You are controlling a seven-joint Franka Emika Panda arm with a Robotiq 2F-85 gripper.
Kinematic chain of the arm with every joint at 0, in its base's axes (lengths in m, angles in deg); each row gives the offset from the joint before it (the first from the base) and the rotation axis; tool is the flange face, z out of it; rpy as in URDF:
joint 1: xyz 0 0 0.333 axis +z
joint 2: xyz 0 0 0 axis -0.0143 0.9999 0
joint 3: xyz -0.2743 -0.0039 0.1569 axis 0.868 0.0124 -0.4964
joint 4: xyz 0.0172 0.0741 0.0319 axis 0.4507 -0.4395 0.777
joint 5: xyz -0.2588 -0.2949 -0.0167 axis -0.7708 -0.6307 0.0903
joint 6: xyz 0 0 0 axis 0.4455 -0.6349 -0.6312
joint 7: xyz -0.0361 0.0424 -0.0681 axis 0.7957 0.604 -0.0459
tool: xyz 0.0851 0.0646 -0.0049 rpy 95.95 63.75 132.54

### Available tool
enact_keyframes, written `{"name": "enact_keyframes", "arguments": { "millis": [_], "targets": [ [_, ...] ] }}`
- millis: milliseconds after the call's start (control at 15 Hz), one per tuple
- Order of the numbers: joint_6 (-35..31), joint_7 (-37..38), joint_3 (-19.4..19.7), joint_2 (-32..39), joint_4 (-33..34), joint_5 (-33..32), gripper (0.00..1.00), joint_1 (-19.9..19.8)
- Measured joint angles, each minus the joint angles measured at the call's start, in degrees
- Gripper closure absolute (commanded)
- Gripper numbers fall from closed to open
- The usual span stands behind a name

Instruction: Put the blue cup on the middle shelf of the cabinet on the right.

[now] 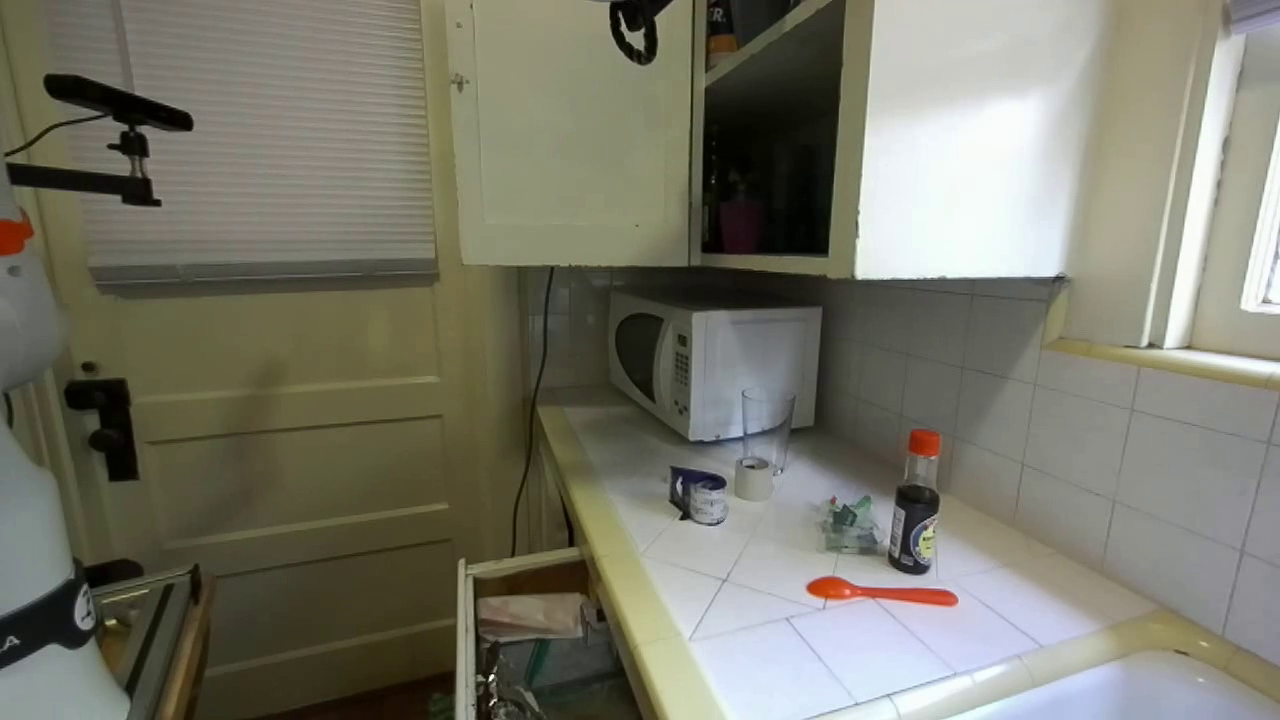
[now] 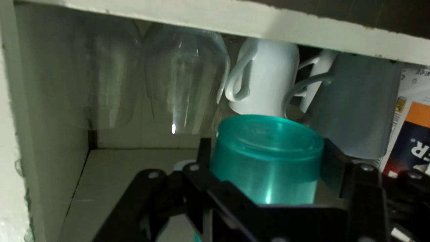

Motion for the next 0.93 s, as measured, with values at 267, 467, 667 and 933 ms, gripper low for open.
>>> {"name": "enact_keyframes", "arguments": {
  "millis": [267, 467, 667, 933],
  "targets": [
    [-1.71, 0.00, 0.29, 3.59, 0.78, 0.46, 0.48, -0.36],
    [-2.08, 0.00, 0.17, 5.22, 1.75, 0.53, 0.48, -0.35],
    [-2.12, 0.00, 0.14, 6.02, 2.77, 0.53, 0.48, -0.35],
    [-2.14, 0.07, 0.15, 6.70, 3.71, 0.48, 0.48, -0.35]
  ]
}}
